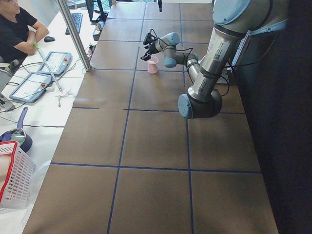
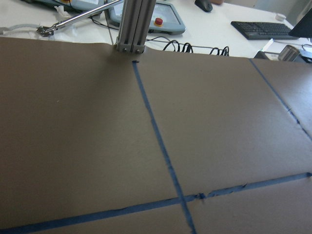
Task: Collect pens into pen holder
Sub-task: 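Withdraw the left gripper while the right gripper moves to the purple marker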
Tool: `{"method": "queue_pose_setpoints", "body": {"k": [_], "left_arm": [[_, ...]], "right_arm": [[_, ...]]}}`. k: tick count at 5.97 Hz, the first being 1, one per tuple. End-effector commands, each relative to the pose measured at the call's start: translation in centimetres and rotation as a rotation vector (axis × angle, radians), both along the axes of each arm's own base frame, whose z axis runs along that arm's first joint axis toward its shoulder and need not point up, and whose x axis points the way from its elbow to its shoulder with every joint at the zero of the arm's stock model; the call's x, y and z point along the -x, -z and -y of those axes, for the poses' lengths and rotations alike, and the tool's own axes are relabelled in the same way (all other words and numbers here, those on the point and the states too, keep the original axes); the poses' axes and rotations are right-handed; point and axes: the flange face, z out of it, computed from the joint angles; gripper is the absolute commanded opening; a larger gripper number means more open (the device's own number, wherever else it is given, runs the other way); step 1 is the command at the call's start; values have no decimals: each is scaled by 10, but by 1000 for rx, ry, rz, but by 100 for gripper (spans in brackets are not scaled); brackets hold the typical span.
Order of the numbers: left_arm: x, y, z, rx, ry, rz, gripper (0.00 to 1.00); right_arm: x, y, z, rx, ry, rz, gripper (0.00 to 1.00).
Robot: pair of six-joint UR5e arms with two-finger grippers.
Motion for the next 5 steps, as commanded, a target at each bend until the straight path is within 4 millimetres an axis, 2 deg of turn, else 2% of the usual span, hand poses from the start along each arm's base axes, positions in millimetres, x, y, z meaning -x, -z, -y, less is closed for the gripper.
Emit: {"method": "queue_pose_setpoints", "body": {"k": [1,2,3,4,5], "left_arm": [[53,-54,10,100,-83,38,99],[78,-72,-7,124,-100,50,99],[90,-72,-16,124,-105,43,99],[91,-71,-18,123,-105,42,99],[91,-71,-17,126,-102,40,100]], "right_arm": [[103,63,-14,36,-132,51,100],[154,85,-16,83,-180,60,99],[212,103,-13,82,-226,50,99],[231,105,-21,83,-240,41,98],[260,82,-33,67,-220,-17,97]]}}
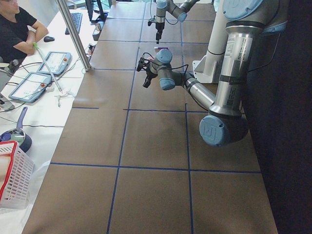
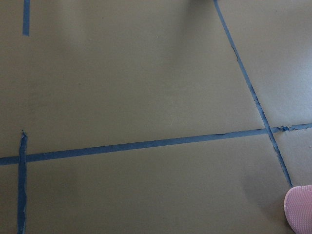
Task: Collect pens into pen holder
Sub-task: 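Withdraw the left gripper while the right gripper moves to the purple marker, then close the right gripper on the purple marker and lift it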
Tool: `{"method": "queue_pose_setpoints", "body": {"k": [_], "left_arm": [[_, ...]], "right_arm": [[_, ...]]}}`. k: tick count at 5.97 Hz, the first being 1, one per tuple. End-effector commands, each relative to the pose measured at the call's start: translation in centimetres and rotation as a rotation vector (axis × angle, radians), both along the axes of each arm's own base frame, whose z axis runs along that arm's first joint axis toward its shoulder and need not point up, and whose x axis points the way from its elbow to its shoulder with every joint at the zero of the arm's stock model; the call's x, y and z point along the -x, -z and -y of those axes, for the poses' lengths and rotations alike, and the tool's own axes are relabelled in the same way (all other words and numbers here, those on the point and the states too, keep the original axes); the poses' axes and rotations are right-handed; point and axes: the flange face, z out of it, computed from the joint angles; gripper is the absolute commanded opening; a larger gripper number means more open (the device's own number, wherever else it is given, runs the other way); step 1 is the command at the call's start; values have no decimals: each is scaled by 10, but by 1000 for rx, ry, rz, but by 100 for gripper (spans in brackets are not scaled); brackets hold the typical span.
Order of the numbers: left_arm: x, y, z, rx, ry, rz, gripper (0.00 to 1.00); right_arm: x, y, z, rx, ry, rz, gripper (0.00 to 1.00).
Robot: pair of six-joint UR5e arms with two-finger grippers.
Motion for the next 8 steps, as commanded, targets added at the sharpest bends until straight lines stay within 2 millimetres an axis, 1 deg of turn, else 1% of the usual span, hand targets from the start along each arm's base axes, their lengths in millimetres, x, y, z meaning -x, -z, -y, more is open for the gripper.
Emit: {"method": "queue_pose_setpoints", "body": {"k": [1,2,3,4,5,6,7,8], "left_arm": [[1,-1,-1,2,-1,0,100],[0,-3,0,9,-3,10,99],[0,-4,0,17,-3,19,99],[6,-13,9,80,8,88,99],[9,-9,12,95,-13,136,99],[9,-10,12,93,-13,142,99],[10,-10,13,92,-11,141,99],[10,-11,13,94,-10,144,99]], "right_arm": [[37,-30,-10,-7,7,-82,95],[45,-43,-10,4,11,-105,93],[45,-38,-8,1,10,-100,85],[42,-38,-5,5,6,-99,73],[39,-36,-3,8,5,-94,60],[34,-34,2,5,-1,-92,48],[30,-37,3,7,-5,-96,48],[26,-32,3,2,-9,-88,30]]}}
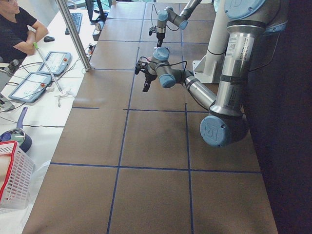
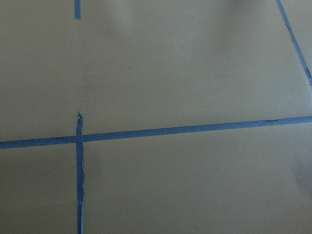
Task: Collect pens into pen holder
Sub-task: 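Close the right gripper on the purple marker and lift it, then carry the purple marker over the pink cup with the right gripper and release it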
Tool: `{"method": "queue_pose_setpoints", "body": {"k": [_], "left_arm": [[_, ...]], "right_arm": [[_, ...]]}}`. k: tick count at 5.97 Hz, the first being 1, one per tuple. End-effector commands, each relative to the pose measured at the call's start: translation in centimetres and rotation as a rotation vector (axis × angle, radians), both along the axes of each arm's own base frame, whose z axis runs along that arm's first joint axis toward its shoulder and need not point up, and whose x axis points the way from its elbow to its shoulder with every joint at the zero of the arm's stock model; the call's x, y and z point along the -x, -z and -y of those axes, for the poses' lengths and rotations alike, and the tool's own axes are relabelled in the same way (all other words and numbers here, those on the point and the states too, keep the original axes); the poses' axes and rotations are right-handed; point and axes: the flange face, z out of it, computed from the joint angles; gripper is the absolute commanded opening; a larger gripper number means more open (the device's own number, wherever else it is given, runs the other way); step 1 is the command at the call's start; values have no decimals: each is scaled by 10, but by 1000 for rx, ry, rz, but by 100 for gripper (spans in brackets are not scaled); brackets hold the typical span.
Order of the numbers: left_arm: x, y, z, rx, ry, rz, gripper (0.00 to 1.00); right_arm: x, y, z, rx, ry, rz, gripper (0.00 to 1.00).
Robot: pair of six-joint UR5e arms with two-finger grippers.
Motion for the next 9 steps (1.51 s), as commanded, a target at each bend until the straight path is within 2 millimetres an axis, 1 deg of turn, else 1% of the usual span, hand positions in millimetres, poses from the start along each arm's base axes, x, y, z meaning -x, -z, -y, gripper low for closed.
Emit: {"method": "queue_pose_setpoints", "body": {"k": [1,2,3,4,5,6,7,8,9], "left_arm": [[1,-2,0,1,2,5,99],[1,-3,0,2,2,6,99],[2,-4,-1,4,2,8,99],[3,-5,0,4,3,10,99],[6,-7,1,-1,5,17,99],[24,-28,4,-36,-15,73,99],[44,-52,5,-78,-48,143,99],[63,-84,1,-125,-110,231,99],[81,-103,4,-133,-140,291,99]], "right_arm": [[-4,2,0,-2,-3,2,0],[-6,9,0,-11,-8,14,0],[-2,-2,-2,-11,-10,-11,0],[-9,14,0,-26,-22,16,0],[-25,53,-3,-81,-64,57,0],[-34,96,-7,-140,-113,34,0],[-25,160,-1,-201,-182,38,0],[-14,198,-4,-243,-250,68,0],[1,223,-22,-340,-311,78,0]]}}
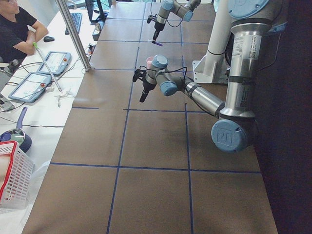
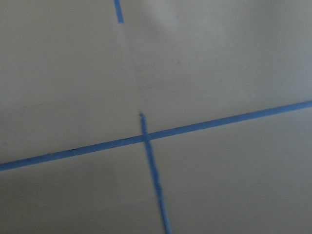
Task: Collect pens into pen holder
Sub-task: 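Carry the purple marker over the pink cup with the right gripper and release it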
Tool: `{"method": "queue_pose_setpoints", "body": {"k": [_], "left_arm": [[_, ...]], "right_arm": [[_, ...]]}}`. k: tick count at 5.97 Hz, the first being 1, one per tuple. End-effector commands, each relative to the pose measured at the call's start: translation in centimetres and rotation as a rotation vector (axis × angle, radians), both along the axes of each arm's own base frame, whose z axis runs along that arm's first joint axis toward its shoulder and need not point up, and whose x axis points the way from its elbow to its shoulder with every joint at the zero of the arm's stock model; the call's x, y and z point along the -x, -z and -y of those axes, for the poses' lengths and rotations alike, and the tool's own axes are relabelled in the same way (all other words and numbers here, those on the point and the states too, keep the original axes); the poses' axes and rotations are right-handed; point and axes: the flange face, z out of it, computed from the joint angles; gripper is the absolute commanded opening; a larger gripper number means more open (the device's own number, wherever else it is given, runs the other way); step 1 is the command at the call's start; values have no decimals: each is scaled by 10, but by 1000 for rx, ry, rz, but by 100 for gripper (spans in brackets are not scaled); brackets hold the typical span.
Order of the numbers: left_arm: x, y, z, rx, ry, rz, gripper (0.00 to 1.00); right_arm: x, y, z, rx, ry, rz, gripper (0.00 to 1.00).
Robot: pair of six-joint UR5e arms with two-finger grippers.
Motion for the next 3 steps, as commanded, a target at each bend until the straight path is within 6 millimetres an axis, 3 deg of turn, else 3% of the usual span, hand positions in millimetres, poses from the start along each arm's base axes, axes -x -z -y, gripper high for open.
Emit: {"method": "queue_pose_setpoints", "body": {"k": [1,2,3], "left_arm": [[35,-35,8,66,-102,131,99],[62,-44,14,97,-165,111,99],[83,-60,12,108,-194,121,99]], "right_arm": [[33,46,-37,-164,-140,12,0],[53,62,-53,-228,-181,11,0],[75,64,-64,-333,-287,-29,0]]}}
